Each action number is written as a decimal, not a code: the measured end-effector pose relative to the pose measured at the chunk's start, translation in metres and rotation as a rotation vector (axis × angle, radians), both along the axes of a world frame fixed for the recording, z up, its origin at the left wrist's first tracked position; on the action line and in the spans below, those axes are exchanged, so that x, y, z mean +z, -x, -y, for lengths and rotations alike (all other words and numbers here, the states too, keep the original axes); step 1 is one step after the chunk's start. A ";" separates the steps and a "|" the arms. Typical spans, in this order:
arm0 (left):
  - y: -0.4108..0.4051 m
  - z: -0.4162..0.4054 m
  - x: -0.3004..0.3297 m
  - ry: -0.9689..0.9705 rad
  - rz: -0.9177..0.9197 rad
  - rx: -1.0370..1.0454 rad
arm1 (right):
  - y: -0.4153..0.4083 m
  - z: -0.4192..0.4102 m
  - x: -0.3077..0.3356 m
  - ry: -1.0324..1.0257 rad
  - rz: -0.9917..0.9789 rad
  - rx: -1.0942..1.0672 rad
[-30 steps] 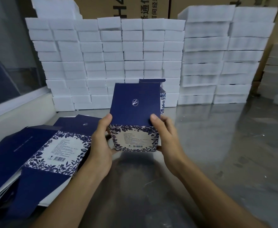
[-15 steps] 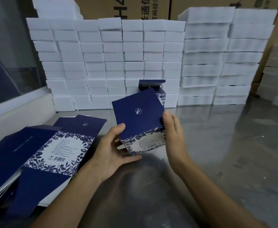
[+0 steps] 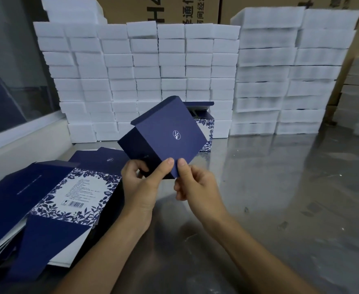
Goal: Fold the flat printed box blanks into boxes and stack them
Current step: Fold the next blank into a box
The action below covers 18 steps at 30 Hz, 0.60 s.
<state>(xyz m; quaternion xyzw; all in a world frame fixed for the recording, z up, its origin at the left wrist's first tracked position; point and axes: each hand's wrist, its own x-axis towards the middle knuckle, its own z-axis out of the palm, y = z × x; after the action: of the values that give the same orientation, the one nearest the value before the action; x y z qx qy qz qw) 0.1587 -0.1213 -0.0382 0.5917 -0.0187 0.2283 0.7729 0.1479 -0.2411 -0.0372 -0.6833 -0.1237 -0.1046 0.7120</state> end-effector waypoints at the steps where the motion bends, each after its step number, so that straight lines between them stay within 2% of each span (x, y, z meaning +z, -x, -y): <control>1: -0.001 0.000 0.000 -0.025 0.017 0.023 | 0.000 -0.001 0.000 0.014 0.001 0.016; 5: -0.001 0.007 -0.004 -0.216 0.087 0.200 | 0.000 0.000 -0.004 0.090 0.003 -0.007; 8: -0.002 0.016 -0.011 -0.250 0.129 0.325 | 0.000 -0.006 -0.012 0.153 0.023 -0.119; 13: 0.000 0.022 -0.015 -0.284 0.148 0.347 | 0.000 -0.007 -0.015 0.181 0.077 -0.191; 18: -0.001 0.022 -0.013 -0.241 0.082 0.324 | 0.000 -0.008 -0.014 0.084 0.123 -0.220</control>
<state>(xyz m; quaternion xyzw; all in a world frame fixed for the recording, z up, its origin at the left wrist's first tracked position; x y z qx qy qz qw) 0.1596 -0.1437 -0.0512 0.6655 0.0181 0.3695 0.6482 0.1477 -0.2326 -0.0514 -0.7141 -0.0958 -0.2186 0.6581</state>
